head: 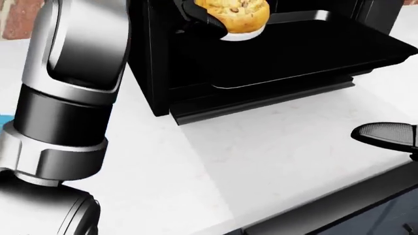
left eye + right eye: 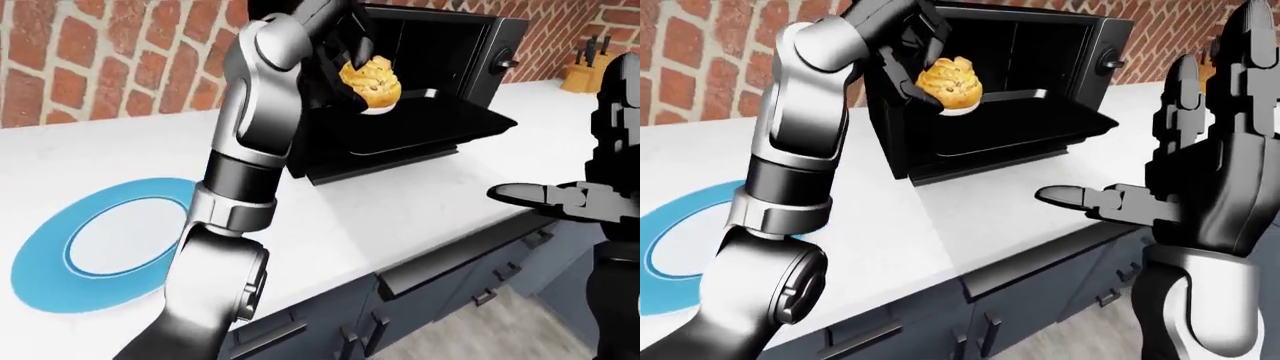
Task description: Place the scone on the tray of the toaster oven.
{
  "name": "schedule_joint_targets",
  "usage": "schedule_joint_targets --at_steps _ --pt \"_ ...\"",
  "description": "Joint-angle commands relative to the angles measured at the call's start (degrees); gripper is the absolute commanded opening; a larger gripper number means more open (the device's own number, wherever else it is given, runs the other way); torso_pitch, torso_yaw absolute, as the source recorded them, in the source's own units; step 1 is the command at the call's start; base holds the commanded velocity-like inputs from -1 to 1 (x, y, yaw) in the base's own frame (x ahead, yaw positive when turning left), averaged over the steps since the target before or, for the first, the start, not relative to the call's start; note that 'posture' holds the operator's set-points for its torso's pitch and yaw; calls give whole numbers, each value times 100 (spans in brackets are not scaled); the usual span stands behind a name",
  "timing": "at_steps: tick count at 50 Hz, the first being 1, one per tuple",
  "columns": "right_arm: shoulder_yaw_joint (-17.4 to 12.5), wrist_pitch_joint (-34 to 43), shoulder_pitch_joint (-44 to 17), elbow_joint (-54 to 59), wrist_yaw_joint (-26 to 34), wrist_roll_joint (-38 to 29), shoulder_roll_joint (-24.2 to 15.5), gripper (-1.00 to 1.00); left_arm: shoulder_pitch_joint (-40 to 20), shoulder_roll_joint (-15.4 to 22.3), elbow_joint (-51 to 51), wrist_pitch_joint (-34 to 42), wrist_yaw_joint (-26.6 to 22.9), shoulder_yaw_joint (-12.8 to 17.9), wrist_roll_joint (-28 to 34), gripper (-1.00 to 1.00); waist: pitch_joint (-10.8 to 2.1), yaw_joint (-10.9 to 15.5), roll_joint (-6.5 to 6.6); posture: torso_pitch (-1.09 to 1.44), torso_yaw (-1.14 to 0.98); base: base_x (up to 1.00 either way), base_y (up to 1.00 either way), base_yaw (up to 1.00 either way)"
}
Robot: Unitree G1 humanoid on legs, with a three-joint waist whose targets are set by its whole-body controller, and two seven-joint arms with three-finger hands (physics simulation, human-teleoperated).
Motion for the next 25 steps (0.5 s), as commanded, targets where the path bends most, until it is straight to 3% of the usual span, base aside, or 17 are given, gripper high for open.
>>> schedule_joint_targets --at_steps 1,11,25 --pt "-36 -137 -119 -66 9 -42 -66 100 -302 50 1 -264 199 74 -88 -100 -95 -11 -10 -21 -34 0 0 0" --pt "-218 -50 -121 -112 37 112 -126 100 -830 112 1671 -1270 813 148 -552 -100 -134 -97 -30 -21 -34 0 0 0" --pt "-174 -160 17 -133 37 47 -63 100 -1361 155 3488 -2326 1298 195 -818 -100 -160 -177 -40 -21 -34 0 0 0"
